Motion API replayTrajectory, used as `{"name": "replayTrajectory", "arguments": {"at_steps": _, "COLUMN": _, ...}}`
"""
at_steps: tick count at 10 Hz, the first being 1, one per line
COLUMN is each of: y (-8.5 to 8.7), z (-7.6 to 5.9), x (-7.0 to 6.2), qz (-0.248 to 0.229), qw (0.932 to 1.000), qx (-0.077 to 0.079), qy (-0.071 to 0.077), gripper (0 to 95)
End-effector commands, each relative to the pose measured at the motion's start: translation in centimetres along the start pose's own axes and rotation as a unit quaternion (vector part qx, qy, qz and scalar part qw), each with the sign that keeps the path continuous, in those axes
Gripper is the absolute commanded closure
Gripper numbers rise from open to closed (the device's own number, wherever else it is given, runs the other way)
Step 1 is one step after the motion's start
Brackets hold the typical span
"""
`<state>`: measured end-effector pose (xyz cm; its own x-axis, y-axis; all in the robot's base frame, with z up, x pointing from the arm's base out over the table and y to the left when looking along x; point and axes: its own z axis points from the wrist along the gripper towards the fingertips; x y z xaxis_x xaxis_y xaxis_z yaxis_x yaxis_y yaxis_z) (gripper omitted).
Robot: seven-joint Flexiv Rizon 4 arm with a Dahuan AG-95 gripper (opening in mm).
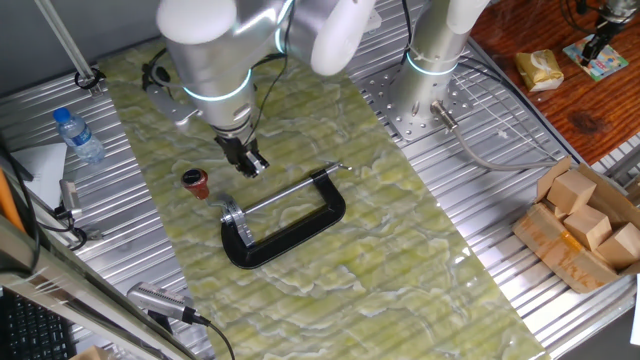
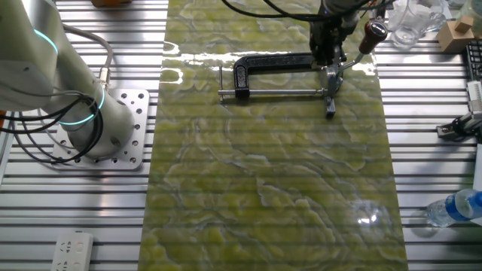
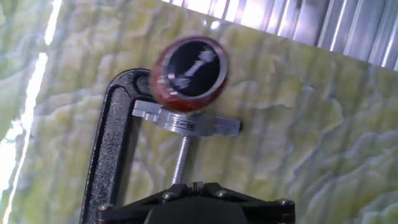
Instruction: Push down the lever
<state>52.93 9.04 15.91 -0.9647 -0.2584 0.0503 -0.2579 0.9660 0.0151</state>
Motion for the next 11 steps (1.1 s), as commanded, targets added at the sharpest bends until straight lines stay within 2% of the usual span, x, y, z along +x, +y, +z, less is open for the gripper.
{"name": "replayTrajectory", "arguments": {"at_steps": 1, "y": -0.04, "z": -0.02, "x": 0.04, "qz": -0.003, "qw": 1.0, "qx": -0.001, "qy": 0.005, "gripper": 95.0}}
{"name": "replayTrajectory", "arguments": {"at_steps": 7, "y": -0.04, "z": -0.02, "x": 0.04, "qz": -0.013, "qw": 0.9999, "qx": -0.004, "qy": 0.006, "gripper": 95.0}}
{"name": "replayTrajectory", "arguments": {"at_steps": 8, "y": -0.04, "z": -0.02, "x": 0.04, "qz": -0.037, "qw": 0.999, "qx": -0.024, "qy": -0.005, "gripper": 95.0}}
{"name": "replayTrajectory", "arguments": {"at_steps": 9, "y": -0.04, "z": -0.02, "x": 0.04, "qz": -0.05, "qw": 0.9983, "qx": -0.029, "qy": -0.011, "gripper": 95.0}}
{"name": "replayTrajectory", "arguments": {"at_steps": 11, "y": -0.04, "z": -0.02, "x": 0.04, "qz": -0.051, "qw": 0.9982, "qx": -0.03, "qy": -0.011, "gripper": 95.0}}
